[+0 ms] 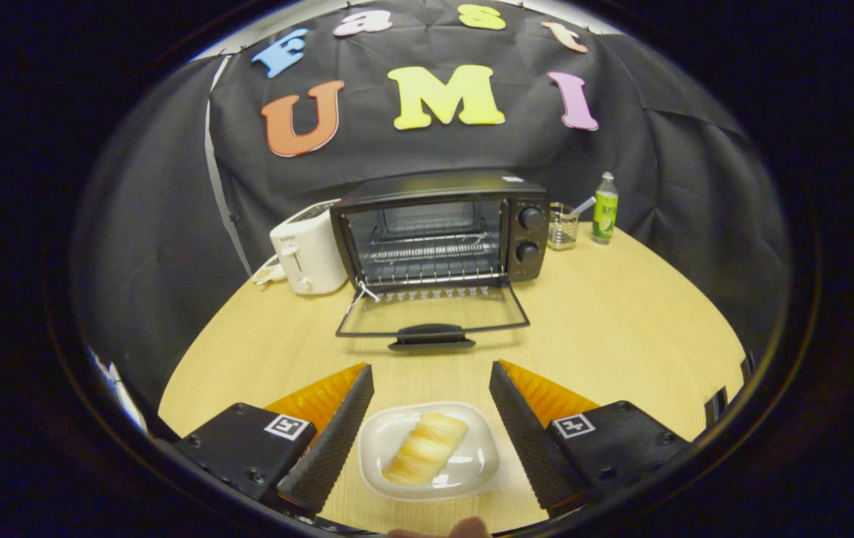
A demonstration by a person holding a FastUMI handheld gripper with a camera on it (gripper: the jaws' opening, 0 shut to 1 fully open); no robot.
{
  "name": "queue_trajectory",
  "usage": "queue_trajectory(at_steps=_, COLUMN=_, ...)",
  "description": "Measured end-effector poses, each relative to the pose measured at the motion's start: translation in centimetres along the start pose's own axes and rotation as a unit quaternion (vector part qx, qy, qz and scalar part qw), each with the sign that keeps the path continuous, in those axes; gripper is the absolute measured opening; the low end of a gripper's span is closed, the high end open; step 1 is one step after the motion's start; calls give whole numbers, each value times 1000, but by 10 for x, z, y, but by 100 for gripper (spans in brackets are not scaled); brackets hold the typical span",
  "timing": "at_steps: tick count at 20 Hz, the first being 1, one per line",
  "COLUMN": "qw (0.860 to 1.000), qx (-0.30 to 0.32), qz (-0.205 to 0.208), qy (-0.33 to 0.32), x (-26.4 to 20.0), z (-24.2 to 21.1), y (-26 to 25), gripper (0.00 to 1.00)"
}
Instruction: Open the toaster oven, put the food inside, and close the toaster oven door.
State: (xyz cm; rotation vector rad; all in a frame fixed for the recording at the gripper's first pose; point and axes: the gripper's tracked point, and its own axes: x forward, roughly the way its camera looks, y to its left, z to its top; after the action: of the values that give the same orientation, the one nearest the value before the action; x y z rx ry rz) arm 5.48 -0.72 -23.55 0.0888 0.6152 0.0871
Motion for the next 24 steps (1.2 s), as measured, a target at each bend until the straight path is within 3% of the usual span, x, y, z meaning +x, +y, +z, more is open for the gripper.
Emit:
queue_trajectory(at_steps=7, qw=996, qx=31, qz=-29, qy=76, x=16, z=-81, y=-8, gripper=100)
queue_trajectory(at_steps=17, qw=993, qx=40, qz=-30, qy=105, x=29, z=-104, y=-3, gripper=97)
queue_trajectory(at_steps=19, qw=994, qx=36, qz=-31, qy=103, x=29, z=-104, y=-2, gripper=93)
queue_trajectory(at_steps=24, qw=993, qx=51, qz=-29, qy=104, x=27, z=-102, y=1, gripper=60)
